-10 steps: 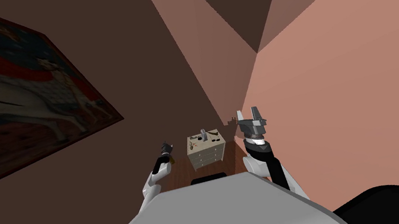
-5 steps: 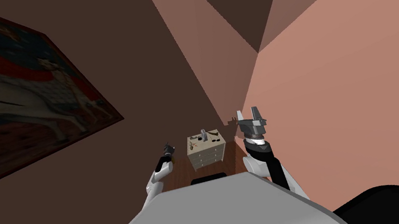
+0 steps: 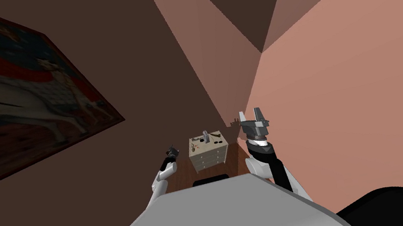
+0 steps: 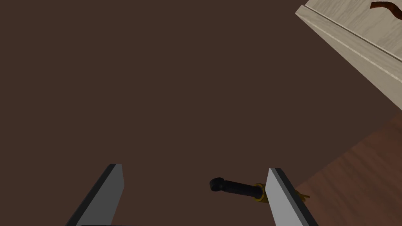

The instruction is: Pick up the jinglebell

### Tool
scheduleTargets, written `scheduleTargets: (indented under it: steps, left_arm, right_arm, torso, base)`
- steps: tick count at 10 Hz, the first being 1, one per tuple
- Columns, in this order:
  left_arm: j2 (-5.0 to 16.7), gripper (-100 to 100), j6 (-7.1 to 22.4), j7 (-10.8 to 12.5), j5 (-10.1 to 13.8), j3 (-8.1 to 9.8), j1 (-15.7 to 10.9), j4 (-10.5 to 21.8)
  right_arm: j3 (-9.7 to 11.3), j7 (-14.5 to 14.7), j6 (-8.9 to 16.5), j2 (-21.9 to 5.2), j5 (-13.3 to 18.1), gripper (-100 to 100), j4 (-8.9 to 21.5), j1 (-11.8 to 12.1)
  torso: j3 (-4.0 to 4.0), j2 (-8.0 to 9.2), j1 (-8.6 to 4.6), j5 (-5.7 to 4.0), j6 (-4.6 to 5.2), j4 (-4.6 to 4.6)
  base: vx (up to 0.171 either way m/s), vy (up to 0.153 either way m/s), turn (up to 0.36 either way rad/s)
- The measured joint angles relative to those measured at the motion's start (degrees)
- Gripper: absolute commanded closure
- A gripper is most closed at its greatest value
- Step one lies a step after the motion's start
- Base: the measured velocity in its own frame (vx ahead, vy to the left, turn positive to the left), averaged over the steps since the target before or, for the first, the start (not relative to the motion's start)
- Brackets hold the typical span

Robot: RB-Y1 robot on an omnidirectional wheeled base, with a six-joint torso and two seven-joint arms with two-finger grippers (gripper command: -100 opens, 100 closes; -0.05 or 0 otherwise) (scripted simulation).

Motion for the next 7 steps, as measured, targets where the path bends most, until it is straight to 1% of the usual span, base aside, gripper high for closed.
scheduleTargets:
  steps: [3, 4, 5, 6, 7]
  left_arm:
    - [-0.76, -100, 1.88, 0.11, 0.25, 0.01, -1.48, 3.21]
    - [-0.87, -100, 2.07, 0.31, 0.51, -0.16, -2.80, 5.54]
    - [-1.50, -100, 2.65, 0.40, 0.59, -0.14, -4.05, 7.94]
    - [-1.92, -100, 4.03, 0.58, 0.91, -0.49, -4.15, 8.80]
    - [-2.47, -100, 4.80, 0.56, 0.79, -0.33, -4.50, 9.90]
  right_arm:
    - [0.00, 0.00, 0.00, 0.00, 0.00, 0, 0.00, 0.00]
    - [0.00, 0.00, 0.00, 0.00, 0.00, 0, 0.00, 0.00]
    - [0.00, 0.00, 0.00, 0.00, 0.00, 0, 0.00, 0.00]
    - [0.00, 0.00, 0.00, 0.00, 0.00, 0, 0.00, 0.00]
    - [0.00, 0.00, 0.00, 0.00, 0.00, 0, 0.00, 0.00]
  torso:
    - [0.01, 0.02, -0.01, -0.01, -0.01, 0.00]
    - [0.00, -0.01, -0.02, -0.01, 0.00, 0.00]
    - [-0.04, -0.06, -0.06, -0.01, 0.00, -0.01]
    - [-0.05, -0.08, -0.11, -0.02, -0.01, -0.02]
    - [-0.03, -0.04, -0.08, -0.02, 0.00, -0.01]
  base:
    - [0.017, -0.017, 0.010]
    - [0.038, -0.027, 0.012]
    - [0.044, -0.041, 0.009]
    - [0.027, -0.030, 0.009]
    - [0.022, -0.025, 0.008]
